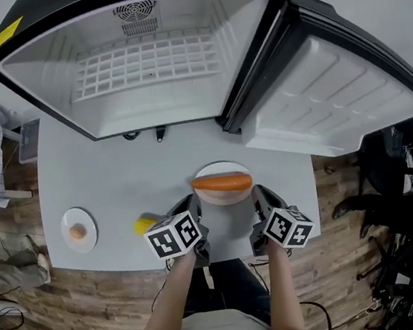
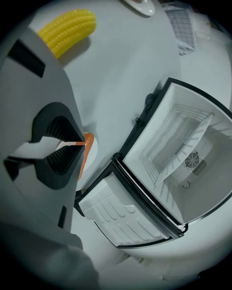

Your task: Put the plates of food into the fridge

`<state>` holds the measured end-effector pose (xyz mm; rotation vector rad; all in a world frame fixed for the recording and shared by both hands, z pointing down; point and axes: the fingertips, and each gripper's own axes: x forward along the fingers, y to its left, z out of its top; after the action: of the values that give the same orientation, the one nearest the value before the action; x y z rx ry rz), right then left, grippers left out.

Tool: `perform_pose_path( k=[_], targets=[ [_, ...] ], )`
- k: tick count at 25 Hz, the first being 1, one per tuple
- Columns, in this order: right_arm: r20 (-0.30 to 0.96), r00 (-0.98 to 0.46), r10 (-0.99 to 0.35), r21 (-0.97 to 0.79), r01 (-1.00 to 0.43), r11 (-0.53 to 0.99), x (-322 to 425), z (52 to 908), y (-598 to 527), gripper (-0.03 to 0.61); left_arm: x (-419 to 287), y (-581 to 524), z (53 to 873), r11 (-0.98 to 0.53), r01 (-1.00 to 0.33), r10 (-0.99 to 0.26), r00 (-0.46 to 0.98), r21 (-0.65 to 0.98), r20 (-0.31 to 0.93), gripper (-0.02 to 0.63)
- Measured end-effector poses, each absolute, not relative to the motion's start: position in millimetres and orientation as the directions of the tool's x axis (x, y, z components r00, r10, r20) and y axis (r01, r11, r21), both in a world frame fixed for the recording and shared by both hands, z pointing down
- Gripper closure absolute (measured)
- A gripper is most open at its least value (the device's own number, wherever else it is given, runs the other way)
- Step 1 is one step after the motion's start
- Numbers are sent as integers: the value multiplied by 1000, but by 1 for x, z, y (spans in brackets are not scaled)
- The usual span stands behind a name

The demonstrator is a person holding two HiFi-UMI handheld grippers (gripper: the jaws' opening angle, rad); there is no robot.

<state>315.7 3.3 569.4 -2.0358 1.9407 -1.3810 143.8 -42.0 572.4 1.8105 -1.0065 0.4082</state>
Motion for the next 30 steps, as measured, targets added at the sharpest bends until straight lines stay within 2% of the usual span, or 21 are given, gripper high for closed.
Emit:
perform_pose_path(
  k=[5, 7, 9, 14, 21, 30],
  targets=[
    [609, -208, -765, -588, -766, -260, 317, 591, 7, 550, 148, -37, 590, -66, -743, -399, 632, 666, 665, 599],
    [622, -225, -750, -599, -753, -271, 317, 598, 7, 507, 151, -36, 595, -46, -739, -381, 635, 672, 672, 552],
    [627, -235, -743, -610, -740, -281, 318, 603, 7, 492, 153, -35, 601, -11, -725, -365, 644, 688, 673, 512],
    [624, -254, -739, -639, -710, -295, 322, 605, 5, 468, 156, -32, 613, 60, -701, -345, 654, 711, 674, 505],
    [638, -303, -708, -657, -693, -296, 322, 614, 6, 468, 158, -38, 619, 125, -671, -353, 659, 731, 664, 505],
    [652, -412, -636, -675, -697, -241, 306, 623, 9, 468, 160, -42, 622, 138, -660, -345, 667, 738, 661, 505]
  ],
)
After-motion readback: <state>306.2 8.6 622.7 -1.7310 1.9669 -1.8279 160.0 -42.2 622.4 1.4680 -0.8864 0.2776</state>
